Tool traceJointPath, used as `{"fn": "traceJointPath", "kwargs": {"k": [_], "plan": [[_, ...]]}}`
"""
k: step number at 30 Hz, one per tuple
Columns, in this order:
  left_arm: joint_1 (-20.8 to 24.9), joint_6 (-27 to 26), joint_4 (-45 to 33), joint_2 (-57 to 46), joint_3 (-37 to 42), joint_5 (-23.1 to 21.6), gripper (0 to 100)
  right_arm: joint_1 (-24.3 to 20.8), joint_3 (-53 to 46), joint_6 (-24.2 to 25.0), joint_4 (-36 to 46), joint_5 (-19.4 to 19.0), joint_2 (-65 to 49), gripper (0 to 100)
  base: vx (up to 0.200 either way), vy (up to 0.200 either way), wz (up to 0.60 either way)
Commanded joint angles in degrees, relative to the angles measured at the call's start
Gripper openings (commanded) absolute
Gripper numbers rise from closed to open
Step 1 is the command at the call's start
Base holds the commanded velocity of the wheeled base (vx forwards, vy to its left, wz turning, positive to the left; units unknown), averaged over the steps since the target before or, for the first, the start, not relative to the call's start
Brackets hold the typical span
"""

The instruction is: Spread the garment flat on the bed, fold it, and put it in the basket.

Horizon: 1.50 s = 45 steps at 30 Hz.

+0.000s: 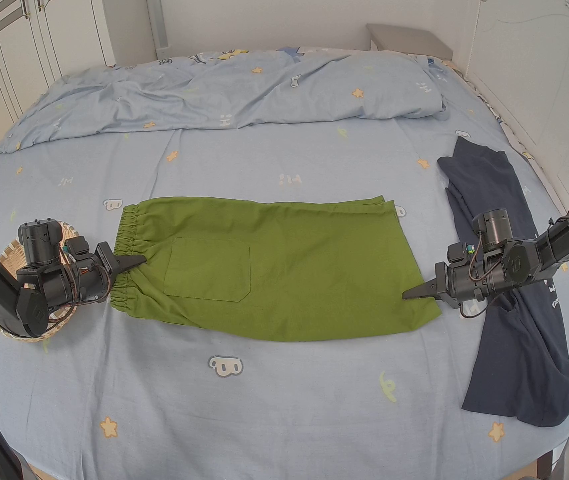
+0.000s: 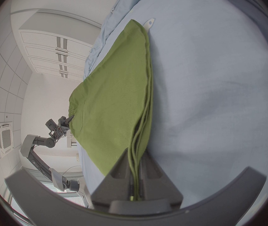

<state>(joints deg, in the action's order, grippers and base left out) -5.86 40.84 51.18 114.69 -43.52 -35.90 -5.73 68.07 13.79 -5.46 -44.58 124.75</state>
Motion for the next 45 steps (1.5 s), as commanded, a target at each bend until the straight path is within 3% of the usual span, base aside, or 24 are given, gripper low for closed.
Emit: {"fn": "traceJointPath", "kwargs": {"k": [1, 8, 15, 19, 27, 29, 37, 45], "plan": [[-0.1, 0.0, -0.2, 0.0, -0.2, 0.0, 0, 0.5, 0.2, -0.1, -0.4, -0.1, 0.3, 0, 0.000, 0.000, 0.00], [-0.2, 0.0, -2.3, -0.5, -1.0, 0.0, 0, 0.5, -2.1, -0.1, -0.1, -0.1, -4.8, 0, 0.000, 0.000, 0.00], [-0.5, -2.5, -16.3, -5.7, -3.3, 0.0, 0, -0.2, -9.4, -0.1, 4.3, 0.0, -17.8, 0, 0.000, 0.000, 0.00], [-0.9, -8.4, -21.8, -7.3, 0.1, 0.0, 0, -0.7, -16.0, -0.5, 4.6, 0.1, -22.5, 0, 0.000, 0.000, 0.00], [-2.0, -13.2, -23.5, -13.7, 10.7, 0.0, 0, -1.0, -30.7, -1.5, 3.6, 0.3, -30.2, 0, 0.000, 0.000, 0.00], [-2.5, -15.6, -23.3, -17.1, 17.2, 0.0, 0, -2.3, -38.7, -2.6, 1.3, 0.4, -33.1, 0, 0.000, 0.000, 0.00], [-2.6, -18.2, -23.1, -23.3, 29.5, 0.4, 0, -6.5, -56.3, -2.5, -12.6, 0.4, -34.0, 0, 0.000, 0.000, 0.00], [-2.5, -18.8, -23.0, -23.9, 32.4, 0.5, 0, -6.6, -60.2, -2.2, -19.3, 0.4, -31.7, 0, 0.000, 0.000, 0.00]]}}
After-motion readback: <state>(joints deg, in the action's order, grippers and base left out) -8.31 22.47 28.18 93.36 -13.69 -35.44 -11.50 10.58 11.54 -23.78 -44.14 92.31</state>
